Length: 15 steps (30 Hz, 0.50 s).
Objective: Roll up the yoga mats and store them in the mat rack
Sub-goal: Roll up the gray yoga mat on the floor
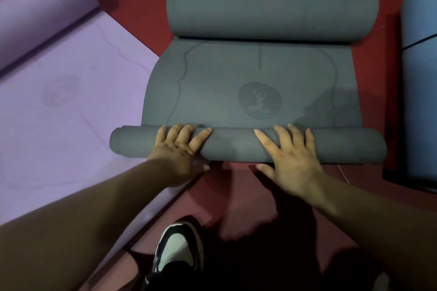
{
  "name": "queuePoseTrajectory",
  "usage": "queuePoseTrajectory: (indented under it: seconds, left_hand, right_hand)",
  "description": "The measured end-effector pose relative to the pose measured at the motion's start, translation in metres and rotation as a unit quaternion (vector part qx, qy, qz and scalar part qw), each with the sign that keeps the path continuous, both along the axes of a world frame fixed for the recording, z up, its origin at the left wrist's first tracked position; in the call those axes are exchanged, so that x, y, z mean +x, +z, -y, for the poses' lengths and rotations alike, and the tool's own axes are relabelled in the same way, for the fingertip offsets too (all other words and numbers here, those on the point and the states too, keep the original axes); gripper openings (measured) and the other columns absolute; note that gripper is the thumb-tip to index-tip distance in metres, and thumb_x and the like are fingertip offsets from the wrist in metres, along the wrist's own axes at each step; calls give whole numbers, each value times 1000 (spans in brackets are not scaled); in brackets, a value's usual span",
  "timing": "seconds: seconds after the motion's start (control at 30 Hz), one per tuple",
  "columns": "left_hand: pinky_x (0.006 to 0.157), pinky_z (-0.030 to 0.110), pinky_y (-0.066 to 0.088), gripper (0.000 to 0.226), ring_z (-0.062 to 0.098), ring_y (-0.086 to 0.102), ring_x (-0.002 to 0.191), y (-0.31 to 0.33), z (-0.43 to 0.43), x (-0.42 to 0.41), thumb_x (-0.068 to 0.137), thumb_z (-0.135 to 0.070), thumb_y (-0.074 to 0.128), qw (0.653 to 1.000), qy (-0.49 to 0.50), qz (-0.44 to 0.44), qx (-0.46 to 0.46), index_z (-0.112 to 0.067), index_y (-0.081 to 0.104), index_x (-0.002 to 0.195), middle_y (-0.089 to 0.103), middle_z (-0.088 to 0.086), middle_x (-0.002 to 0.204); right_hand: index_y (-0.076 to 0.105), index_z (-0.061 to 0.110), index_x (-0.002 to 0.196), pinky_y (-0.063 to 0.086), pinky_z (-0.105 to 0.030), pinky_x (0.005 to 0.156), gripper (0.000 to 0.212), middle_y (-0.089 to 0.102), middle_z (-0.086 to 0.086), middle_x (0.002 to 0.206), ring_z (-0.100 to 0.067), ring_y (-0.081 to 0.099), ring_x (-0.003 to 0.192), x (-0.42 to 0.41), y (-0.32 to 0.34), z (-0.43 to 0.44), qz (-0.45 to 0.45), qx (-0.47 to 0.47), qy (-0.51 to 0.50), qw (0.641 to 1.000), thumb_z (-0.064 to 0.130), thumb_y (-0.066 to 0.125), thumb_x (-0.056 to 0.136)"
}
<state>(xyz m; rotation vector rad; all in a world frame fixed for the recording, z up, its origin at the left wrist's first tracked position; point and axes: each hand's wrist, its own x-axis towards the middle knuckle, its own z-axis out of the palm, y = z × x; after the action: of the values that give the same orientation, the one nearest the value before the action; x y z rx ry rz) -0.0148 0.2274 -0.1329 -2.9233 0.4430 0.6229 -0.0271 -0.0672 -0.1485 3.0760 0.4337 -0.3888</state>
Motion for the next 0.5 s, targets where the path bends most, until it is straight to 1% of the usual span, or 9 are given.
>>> queuePoseTrajectory:
  seconds: [0.07, 0.13, 0.23, 0.3, 0.37, 0.43, 0.47, 0.5]
  left_hand:
    - [122, 55, 7, 100, 29, 12, 151, -1, -4, 3, 73, -87, 23, 1000, -13, 4, 1, -45, -11, 157, 14, 4, 166]
    - [121, 56, 10, 101, 29, 15, 150, -3, -5, 4, 72, -88, 25, 1000, -23, 9, 2, -45, -9, 157, 18, 5, 165]
    - [121, 55, 12, 97, 28, 17, 149, -1, -3, 13, 81, -87, 37, 1000, -20, 8, -9, -45, -9, 156, 18, 4, 164]
    - [122, 56, 8, 96, 30, 14, 150, 0, 0, 14, 85, -83, 38, 1000, -6, 18, -3, -44, -13, 157, 14, 6, 165]
    - [122, 58, -1, 97, 35, 7, 153, -1, 6, 4, 84, -84, 26, 999, 19, 38, 6, -41, -23, 155, 7, 9, 167]
    - [121, 59, -9, 100, 38, 0, 154, -6, 8, -9, 73, -84, 8, 998, 36, 50, 0, -38, -32, 152, 1, 10, 169]
    - [121, 59, -11, 101, 39, -2, 154, -8, 7, -12, 70, -83, 5, 998, 40, 54, -7, -37, -33, 151, 1, 10, 170]
    - [121, 59, -11, 101, 40, -2, 155, -8, 7, -13, 70, -84, 6, 997, 41, 59, -12, -37, -31, 152, 2, 10, 170]
  right_hand:
    - [24, 41, 157, 16, -69, 114, 81, 37, -16, 154, -45, 30, 142, -8, -8, -5, 18, 13, -14, 1000, 75, 34, 84]
    - [25, 42, 155, 16, -69, 114, 78, 39, -15, 153, -43, 31, 141, -5, -13, -8, 18, 15, -26, 999, 74, 34, 85]
    - [18, 45, 156, 12, -66, 118, 77, 33, -11, 155, -37, 26, 144, 8, -8, -6, 5, 7, -26, 1000, 76, 36, 88]
    - [9, 47, 157, 8, -62, 120, 77, 26, -7, 158, -33, 20, 146, 15, -4, -4, -14, 4, -18, 1000, 76, 34, 90]
    - [4, 47, 157, 5, -60, 120, 78, 21, -5, 160, -31, 17, 147, 20, 0, -3, -25, 5, -18, 1000, 77, 32, 91]
    - [1, 47, 157, 5, -59, 120, 78, 20, -5, 161, -31, 15, 147, 24, 3, -3, -37, 2, -15, 999, 77, 30, 91]
    - [0, 47, 157, 6, -59, 120, 79, 20, -5, 161, -31, 15, 147, 26, 3, -2, -40, 2, -11, 999, 78, 30, 91]
    - [0, 47, 156, 7, -60, 120, 81, 20, -5, 160, -31, 16, 147, 27, 4, -2, -41, 2, -8, 999, 80, 31, 89]
